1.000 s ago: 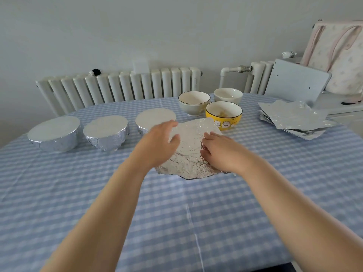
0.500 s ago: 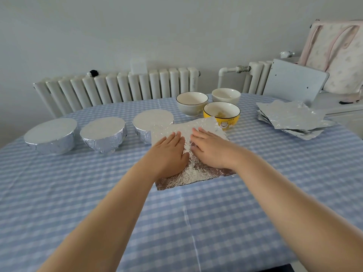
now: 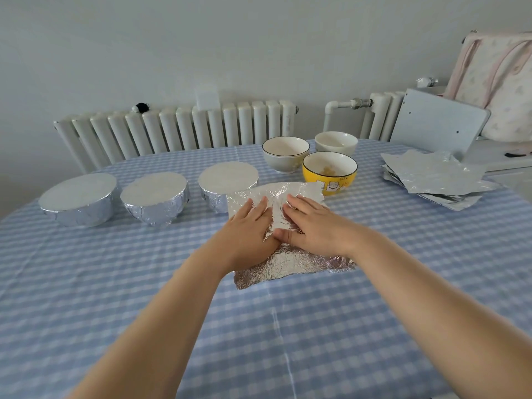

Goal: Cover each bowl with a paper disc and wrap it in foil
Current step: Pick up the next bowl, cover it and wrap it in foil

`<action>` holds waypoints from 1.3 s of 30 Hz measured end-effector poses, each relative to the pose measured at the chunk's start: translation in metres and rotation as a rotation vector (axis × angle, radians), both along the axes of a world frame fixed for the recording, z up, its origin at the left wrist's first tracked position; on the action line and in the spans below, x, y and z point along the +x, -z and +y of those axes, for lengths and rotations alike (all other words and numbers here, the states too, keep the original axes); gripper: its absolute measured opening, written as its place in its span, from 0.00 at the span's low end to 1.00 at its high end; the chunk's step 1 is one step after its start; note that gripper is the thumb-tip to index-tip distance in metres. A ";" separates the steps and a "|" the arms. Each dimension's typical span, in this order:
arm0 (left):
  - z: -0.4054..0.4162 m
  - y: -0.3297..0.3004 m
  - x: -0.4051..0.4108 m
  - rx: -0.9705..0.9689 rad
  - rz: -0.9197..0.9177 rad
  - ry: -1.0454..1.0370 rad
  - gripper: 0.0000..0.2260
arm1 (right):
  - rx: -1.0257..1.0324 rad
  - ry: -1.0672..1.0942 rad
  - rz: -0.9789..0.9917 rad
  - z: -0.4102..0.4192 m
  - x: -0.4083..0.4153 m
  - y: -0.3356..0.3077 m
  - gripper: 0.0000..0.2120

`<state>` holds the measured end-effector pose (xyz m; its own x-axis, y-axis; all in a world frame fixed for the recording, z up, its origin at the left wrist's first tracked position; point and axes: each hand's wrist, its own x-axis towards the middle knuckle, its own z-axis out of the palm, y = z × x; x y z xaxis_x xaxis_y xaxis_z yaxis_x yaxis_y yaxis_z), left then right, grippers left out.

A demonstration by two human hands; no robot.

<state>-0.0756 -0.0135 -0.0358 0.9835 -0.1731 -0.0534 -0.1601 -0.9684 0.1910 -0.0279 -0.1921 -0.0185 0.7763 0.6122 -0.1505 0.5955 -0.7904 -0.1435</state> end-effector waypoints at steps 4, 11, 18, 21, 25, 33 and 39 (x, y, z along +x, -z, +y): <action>0.002 -0.001 -0.001 0.002 -0.009 0.018 0.31 | -0.001 -0.003 0.011 -0.001 -0.001 -0.003 0.52; -0.006 -0.027 0.019 0.005 -0.084 0.089 0.24 | 0.010 -0.020 -0.002 -0.002 0.000 -0.001 0.56; -0.011 -0.013 0.032 -0.060 -0.077 0.079 0.26 | 0.092 -0.048 0.009 0.001 -0.003 -0.002 0.55; -0.009 -0.013 0.029 -0.104 -0.073 0.077 0.30 | 0.127 -0.021 0.021 -0.002 -0.005 -0.004 0.52; -0.011 -0.014 0.028 0.016 -0.072 0.092 0.29 | 0.111 -0.003 0.027 -0.003 -0.001 0.002 0.58; -0.005 -0.004 0.019 0.054 -0.023 0.113 0.44 | 0.079 -0.002 0.073 -0.005 -0.001 0.000 0.62; 0.010 -0.011 0.019 -0.050 0.080 0.178 0.69 | 0.051 -0.039 0.122 -0.011 -0.003 -0.006 0.63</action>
